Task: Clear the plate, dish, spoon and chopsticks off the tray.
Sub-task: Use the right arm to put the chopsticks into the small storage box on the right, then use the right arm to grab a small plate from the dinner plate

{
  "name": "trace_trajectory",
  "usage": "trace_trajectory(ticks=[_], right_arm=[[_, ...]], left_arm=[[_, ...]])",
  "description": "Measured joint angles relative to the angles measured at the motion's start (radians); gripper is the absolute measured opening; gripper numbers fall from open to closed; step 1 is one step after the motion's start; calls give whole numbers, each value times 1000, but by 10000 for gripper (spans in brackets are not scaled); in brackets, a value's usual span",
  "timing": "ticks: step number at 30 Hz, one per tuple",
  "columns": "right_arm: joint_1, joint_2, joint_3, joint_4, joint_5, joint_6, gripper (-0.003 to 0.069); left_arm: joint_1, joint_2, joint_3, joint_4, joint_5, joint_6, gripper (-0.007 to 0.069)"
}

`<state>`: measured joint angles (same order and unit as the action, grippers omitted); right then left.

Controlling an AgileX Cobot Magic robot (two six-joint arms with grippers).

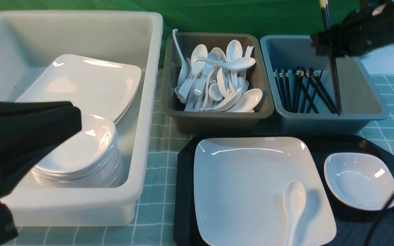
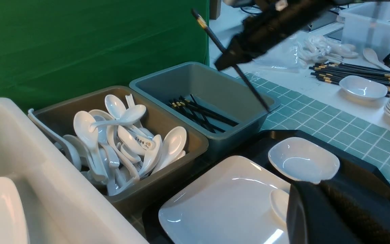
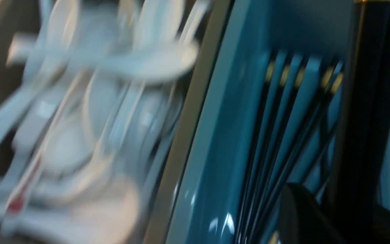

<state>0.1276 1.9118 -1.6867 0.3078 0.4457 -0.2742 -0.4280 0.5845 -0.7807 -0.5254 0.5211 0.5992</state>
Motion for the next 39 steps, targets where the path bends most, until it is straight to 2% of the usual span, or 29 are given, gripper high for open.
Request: trace_trajectory(ticks=[4,7,8,9,10,11,12,14,16,19,23,26,31,34,37,39], right_arm=[[-28,233,-247,-4,24,131,112],[-35,291,-305,-11,66,165,125],[-36,312,-323,-14,93,177,150],[-36,325,-328,-17,128,184,206],[-36,325,-328,-17,128,184,216],[-36,326,-332,-21,156,184,257],[-36,325,-336,-36,199,186,340],[-36,306,-336,-65,260,187,414],[-36,268,-336,-103,325,187,437],[-35,187,-339,-196,454,177,402],[-15,62,-314,-308,624,124,276],[17,-48,-231,-367,684,99,239],[105,-287,163,-435,682,43,253],[118,-385,399,-443,631,-16,307],[118,-430,581,-452,502,-81,387],[118,-433,704,-455,378,-144,488]], left_arm=[[0,0,0,0,3,0,17],[0,0,0,0,9,0,17],[0,0,0,0,12,0,17],[0,0,0,1,13,0,17],[0,0,0,1,13,0,17],[0,0,0,1,13,0,17],[0,0,0,4,16,0,17],[0,0,0,14,17,0,17],[0,0,0,30,17,0,17],[0,0,0,51,17,0,17],[0,0,0,57,38,0,17],[0,0,0,59,65,0,17],[0,0,0,59,105,0,17],[0,0,0,58,121,0,17],[0,0,0,47,130,0,17],[0,0,0,31,132,0,17]])
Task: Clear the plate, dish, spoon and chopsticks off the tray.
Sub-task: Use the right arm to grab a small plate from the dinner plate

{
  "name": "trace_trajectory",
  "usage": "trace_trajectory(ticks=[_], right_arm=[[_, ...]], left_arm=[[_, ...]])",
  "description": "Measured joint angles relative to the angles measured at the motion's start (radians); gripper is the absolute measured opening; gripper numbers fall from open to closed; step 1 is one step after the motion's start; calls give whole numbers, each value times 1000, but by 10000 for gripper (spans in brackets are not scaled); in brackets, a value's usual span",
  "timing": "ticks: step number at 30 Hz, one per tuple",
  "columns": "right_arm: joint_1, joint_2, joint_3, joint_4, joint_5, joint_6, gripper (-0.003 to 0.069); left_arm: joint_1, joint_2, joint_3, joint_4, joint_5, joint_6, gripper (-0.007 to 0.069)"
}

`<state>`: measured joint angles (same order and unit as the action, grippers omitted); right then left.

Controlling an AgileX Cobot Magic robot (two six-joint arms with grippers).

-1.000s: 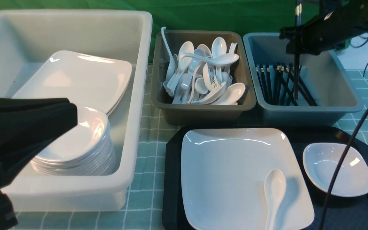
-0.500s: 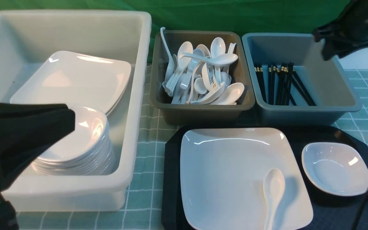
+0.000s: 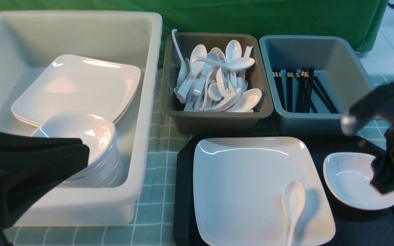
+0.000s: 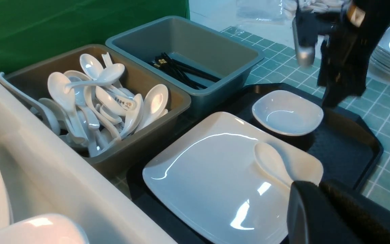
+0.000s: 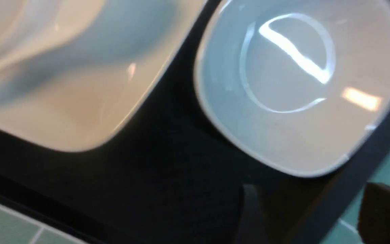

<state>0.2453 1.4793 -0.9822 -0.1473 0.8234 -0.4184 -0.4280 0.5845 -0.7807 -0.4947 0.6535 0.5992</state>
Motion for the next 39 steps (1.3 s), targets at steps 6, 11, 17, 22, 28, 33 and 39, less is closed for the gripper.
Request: trace_trajectory(ticks=[6,11,17,22,28,33,39], right_arm=[[0,49,150,0,-265,-69,548],[0,98,150,-1,-341,-78,520],[0,172,150,-10,-439,-123,505],[1,208,150,-55,-463,-124,456],[10,218,148,-70,-459,-124,302],[69,202,139,-114,-384,-63,225],[210,89,118,-225,-157,220,85]], left_arm=[[0,0,0,-5,1,0,17],[0,0,0,-5,4,0,17],[0,0,0,-5,4,0,17],[0,0,0,-5,4,0,17],[0,0,0,-5,10,0,17],[0,-3,0,-5,12,0,17],[0,-39,0,4,13,0,17]])
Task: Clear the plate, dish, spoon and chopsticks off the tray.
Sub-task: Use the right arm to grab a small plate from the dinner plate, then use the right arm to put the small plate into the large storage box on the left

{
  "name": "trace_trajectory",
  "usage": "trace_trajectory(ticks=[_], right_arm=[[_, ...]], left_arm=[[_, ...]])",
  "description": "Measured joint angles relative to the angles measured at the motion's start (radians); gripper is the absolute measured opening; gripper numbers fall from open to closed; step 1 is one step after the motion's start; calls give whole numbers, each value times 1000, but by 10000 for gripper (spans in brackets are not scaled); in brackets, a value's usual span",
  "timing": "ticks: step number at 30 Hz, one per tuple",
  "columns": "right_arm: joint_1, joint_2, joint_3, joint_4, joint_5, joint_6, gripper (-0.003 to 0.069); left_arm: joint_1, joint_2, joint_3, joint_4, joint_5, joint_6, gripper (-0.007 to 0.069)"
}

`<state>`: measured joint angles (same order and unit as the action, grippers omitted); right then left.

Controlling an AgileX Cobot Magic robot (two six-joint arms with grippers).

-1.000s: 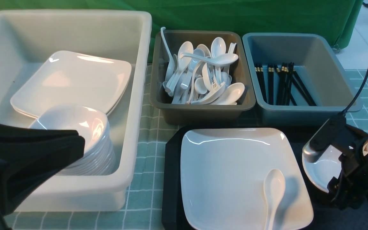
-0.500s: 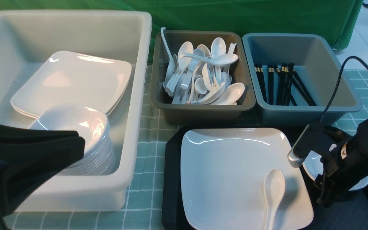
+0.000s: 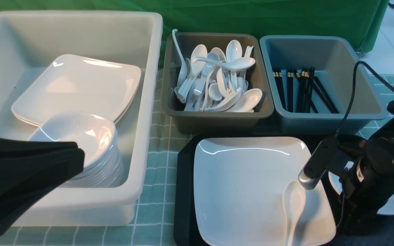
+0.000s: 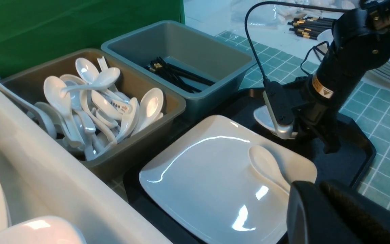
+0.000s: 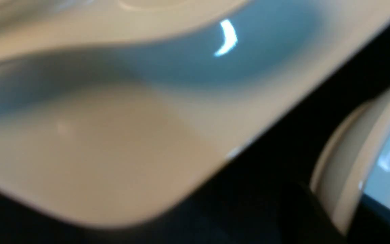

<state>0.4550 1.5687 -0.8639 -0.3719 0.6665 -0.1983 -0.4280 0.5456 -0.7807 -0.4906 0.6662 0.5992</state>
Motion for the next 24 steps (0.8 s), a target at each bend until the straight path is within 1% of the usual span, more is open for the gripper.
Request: trace_trajectory(ticks=[1,2,3,4,7,9,10,11,14,16,18,20,24], right_arm=[[19,-23,-20,-14,45,45,69],[23,-29,-25,-16,57,56,67],[44,-58,-54,-34,113,102,62],[74,-106,-117,-43,182,151,62],[131,-165,-235,-25,227,182,62],[223,-181,-419,20,233,179,62],[240,-178,-433,26,232,178,62],[302,-157,-527,43,224,168,61],[432,-56,-720,68,195,138,61],[514,56,-863,82,183,100,61],[582,195,-986,97,177,45,61],[631,331,-1121,107,173,-24,61],[672,473,-1248,125,173,-118,61]], left_arm=[[0,-7,0,10,0,-2,17],[0,-8,0,16,0,-4,17],[0,-12,0,30,0,-12,17],[0,-19,-1,70,0,-43,17],[0,-27,-8,156,11,-118,17],[0,-43,-34,281,44,-226,17],[0,-44,-36,290,47,-234,17],[0,-63,-53,351,66,-286,17],[0,-119,-87,491,120,-406,17],[0,-173,-103,590,176,-489,17],[0,-227,-111,657,236,-557,17],[0,-285,-112,692,275,-586,17],[0,-349,-113,705,302,-608,17]])
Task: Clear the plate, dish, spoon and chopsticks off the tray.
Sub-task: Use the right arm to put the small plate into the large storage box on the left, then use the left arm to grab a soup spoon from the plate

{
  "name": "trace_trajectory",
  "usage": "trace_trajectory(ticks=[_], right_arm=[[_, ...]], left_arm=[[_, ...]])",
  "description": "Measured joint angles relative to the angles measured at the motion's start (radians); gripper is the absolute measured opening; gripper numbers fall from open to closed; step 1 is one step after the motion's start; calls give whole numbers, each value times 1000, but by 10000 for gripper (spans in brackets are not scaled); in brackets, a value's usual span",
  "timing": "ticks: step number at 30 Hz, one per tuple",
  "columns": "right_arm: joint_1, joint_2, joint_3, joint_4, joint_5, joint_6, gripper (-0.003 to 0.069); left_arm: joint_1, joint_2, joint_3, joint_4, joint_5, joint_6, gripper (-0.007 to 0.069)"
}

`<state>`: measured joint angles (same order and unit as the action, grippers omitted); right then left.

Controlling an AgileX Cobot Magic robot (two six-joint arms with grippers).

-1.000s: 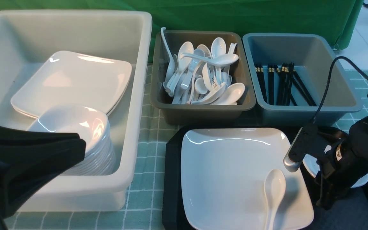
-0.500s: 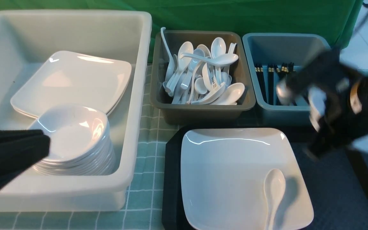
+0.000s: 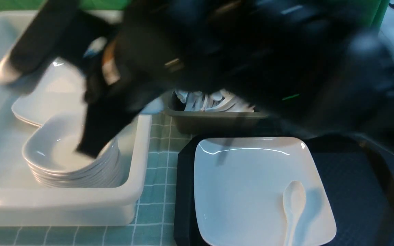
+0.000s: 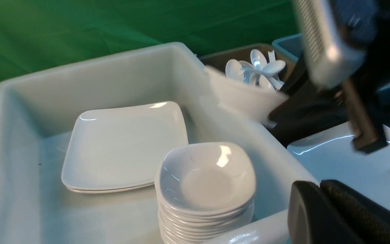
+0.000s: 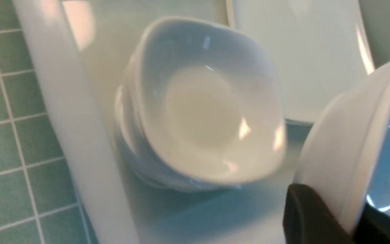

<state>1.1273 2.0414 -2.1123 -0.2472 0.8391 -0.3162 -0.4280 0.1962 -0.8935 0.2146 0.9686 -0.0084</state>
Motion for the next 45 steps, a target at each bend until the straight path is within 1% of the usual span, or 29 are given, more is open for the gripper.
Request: trace_trajectory(ticks=[5,10,13,15,16,17,19,20,22,23,24,25,27,29,30,31,35,36,37,38,39,40,45], right_arm=[[19,126,-100,8,2,-59,61],[19,183,-117,-8,-22,-111,62],[19,195,-121,-14,-33,-131,97],[19,198,-121,-13,-30,-136,165],[19,198,-121,-13,-25,-139,219],[19,198,-121,-13,-20,-139,254],[21,199,-123,-13,12,-141,401],[22,197,-125,-17,28,-141,443],[25,183,-128,-20,67,-141,511],[31,158,-136,-21,122,-143,548],[32,155,-138,-21,136,-143,554],[34,126,-145,-21,190,-137,561],[35,79,-152,-21,263,-117,550],[35,29,-153,-31,294,-77,517],[31,-15,-151,-44,294,-15,470],[29,-20,-151,-49,294,1,456],[-2,-121,-101,-66,294,119,320],[-30,-193,-36,-73,294,175,241],[-33,-203,-15,-73,294,181,233],[-57,-273,69,-78,294,225,188],[-80,-349,165,-80,294,267,160],[-87,-372,179,-80,294,280,155],[-179,-674,574,-86,293,430,141]], left_arm=[[0,-40,0,0,24,-3,17],[0,-42,0,0,39,-4,17],[0,-42,0,0,40,-4,17],[0,-42,0,0,40,-4,17],[0,-42,0,0,40,-4,17],[0,-42,0,0,40,-4,17],[0,-42,0,-3,40,-4,17],[0,-42,0,-8,39,-4,17],[0,-42,0,-19,35,-4,17],[0,-42,0,-32,27,0,17],[0,-41,0,-39,25,2,17],[0,-38,0,-64,17,8,17],[0,-22,0,-107,17,35,17],[0,5,0,-160,17,59,17],[0,43,0,-204,17,82,17],[0,54,0,-215,17,87,17],[0,159,1,-272,16,112,17],[0,214,1,-299,20,130,17],[0,221,1,-302,20,134,17],[0,277,1,-331,34,172,17],[0,319,1,-366,51,220,17],[0,333,1,-377,54,234,17],[0,567,1,-523,30,370,17]])
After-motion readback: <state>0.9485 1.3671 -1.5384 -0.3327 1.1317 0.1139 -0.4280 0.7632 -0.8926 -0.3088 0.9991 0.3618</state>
